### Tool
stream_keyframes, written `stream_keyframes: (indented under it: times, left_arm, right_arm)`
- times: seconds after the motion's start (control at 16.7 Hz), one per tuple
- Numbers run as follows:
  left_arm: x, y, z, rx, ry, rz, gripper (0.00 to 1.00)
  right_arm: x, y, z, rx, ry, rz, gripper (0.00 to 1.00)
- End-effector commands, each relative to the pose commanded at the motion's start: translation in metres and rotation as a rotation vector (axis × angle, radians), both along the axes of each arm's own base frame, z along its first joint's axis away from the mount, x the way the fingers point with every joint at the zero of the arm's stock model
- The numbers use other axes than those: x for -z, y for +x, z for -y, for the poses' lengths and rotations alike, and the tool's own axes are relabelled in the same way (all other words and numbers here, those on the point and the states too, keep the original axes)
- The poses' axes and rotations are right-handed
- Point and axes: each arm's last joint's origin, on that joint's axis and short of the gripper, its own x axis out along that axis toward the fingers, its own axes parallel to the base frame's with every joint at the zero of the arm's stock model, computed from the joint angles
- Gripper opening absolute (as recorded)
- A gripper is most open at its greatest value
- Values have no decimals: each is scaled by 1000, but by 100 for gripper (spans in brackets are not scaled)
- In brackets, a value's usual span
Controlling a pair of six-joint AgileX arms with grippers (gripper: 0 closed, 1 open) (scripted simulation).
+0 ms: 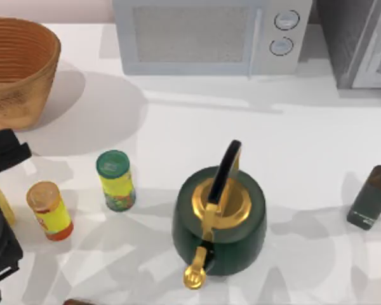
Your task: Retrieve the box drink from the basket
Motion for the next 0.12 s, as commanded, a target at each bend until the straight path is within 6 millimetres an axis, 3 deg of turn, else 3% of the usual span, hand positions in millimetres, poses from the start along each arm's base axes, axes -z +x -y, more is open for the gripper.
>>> stream_keyframes:
  times: [0.12]
  left_arm:
    - [0, 0, 0, 0, 0, 0, 100]
  right_arm:
    - [0, 0, 0, 0, 0, 0, 100]
